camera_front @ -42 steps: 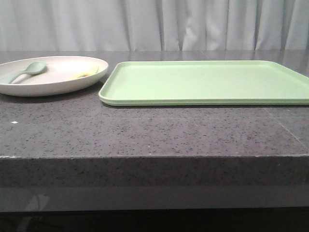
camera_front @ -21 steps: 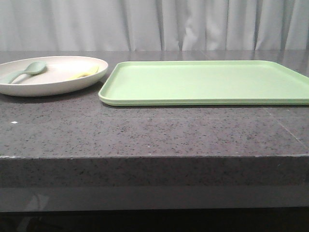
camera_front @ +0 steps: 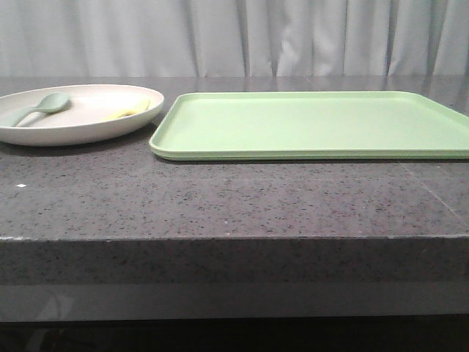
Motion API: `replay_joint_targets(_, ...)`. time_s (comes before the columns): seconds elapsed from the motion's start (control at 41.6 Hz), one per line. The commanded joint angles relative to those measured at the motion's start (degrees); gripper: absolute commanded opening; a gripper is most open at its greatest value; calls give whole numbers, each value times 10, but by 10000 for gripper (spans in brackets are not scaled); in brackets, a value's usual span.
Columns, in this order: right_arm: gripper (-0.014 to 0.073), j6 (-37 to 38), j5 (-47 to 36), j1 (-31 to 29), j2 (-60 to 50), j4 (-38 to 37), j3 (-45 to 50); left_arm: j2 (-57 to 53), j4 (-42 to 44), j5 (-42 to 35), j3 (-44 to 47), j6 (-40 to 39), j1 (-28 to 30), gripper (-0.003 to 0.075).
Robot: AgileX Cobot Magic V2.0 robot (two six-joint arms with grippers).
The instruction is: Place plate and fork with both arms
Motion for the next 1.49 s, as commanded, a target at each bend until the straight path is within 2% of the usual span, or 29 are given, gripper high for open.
replay_joint_targets(0.0,-68,-4,20,-3,43,-15,-78,44,-3,28,-85,-5,0,-20)
replay_joint_targets(0.144,-68,-4,121,-3,115,-15,-166,121,-3,147,-190,-5,0,-20)
replay_joint_targets(0.24,-68,-4,171,-3,161,-15,-202,167,-3,200,-233,-5,0,-20)
replay_joint_targets(0.505,-68,-4,177,-3,229,-14,-208,224,-3,201,-227,-5,0,-20)
replay_joint_targets(0.938,-67,-4,179,-3,237,-13,-208,233,-3,210,-216,-5,0,-20)
replay_joint_targets(1.01,-42,-4,178,-3,237,-15,-208,233,-3,212,-216,-5,0,-12)
replay_joint_targets(1.082,78,-4,178,-3,237,-15,-208,233,-3,209,-216,-6,0,52)
replay_joint_targets(1.106,170,-4,178,-3,237,-15,-208,233,-3,209,-216,-6,0,87)
replay_joint_targets(1.226,461,-4,178,-3,237,-15,-208,233,0,209,-216,-6,0,440)
replay_joint_targets(1.274,525,-4,178,-3,237,-15,-208,233,0,209,-216,-6,0,546)
replay_joint_targets(1.322,552,-4,178,-3,237,-15,-208,233,0,209,-216,-6,0,631)
replay_joint_targets(1.346,554,-4,178,-3,237,-15,-208,233,0,209,-216,-6,0,646)
replay_joint_targets(1.467,553,-4,178,-3,237,-15,-208,233,0,209,-216,-6,0,643)
